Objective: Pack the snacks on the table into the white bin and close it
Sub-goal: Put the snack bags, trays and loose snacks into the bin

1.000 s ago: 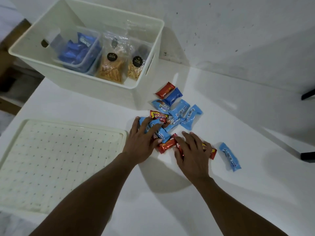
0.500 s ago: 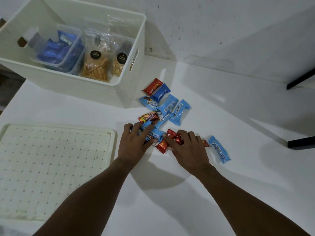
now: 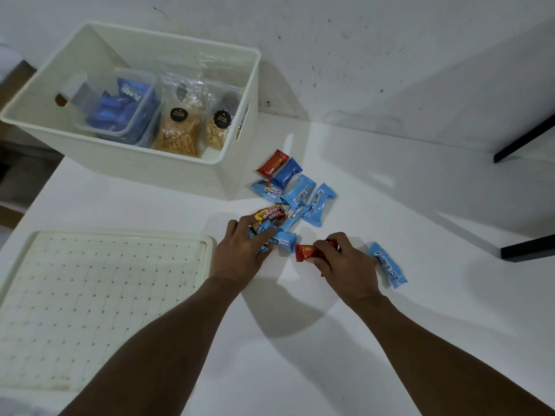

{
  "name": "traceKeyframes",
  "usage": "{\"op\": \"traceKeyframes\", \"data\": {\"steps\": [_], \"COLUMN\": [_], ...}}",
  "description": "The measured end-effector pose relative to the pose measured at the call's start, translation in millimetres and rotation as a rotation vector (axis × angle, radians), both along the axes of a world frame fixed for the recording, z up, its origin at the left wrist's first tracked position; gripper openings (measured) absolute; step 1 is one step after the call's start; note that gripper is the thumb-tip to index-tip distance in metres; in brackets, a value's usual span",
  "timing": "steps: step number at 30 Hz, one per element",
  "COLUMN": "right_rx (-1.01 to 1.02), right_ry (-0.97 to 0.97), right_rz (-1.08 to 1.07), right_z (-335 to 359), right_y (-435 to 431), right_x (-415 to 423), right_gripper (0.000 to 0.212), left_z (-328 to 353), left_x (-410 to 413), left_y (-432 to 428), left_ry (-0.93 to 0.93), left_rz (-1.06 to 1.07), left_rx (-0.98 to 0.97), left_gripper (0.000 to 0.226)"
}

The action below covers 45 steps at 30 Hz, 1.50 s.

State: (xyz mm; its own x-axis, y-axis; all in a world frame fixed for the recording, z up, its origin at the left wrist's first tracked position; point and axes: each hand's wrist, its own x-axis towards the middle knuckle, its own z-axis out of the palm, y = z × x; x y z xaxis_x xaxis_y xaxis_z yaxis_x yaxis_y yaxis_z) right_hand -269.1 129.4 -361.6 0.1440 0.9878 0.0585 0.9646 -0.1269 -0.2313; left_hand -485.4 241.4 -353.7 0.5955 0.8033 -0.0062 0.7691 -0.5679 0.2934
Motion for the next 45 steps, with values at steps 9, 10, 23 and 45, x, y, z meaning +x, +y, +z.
{"op": "traceKeyframes", "data": {"steps": [9,10,23,45], "right_rx": [0.232,0.267,0.278,-0.021], "right_ry": [0.046,0.045,0.372,0.748], "right_rz": [-0.048,-0.057,-0.134,-0.388], "right_z": [99,114,226,179], "right_y": [61,73,253,292], "right_x": [7,6,-124,-170], "right_gripper": [0.035,0.032,0.033,0.019], "left_z": [86,100,205,161], "left_x": [-8,-10,-120,-107], "left_y": [35,42,211,271], "left_ry": [-0.200,-0.221,-0.196,-0.125], "left_rz": [-0.030,-0.029,0.175,-0.039], "left_rx": [0.140,0.167,0.219,-0.522], "left_gripper": [0.046,0.046,0.036,0.048]}}
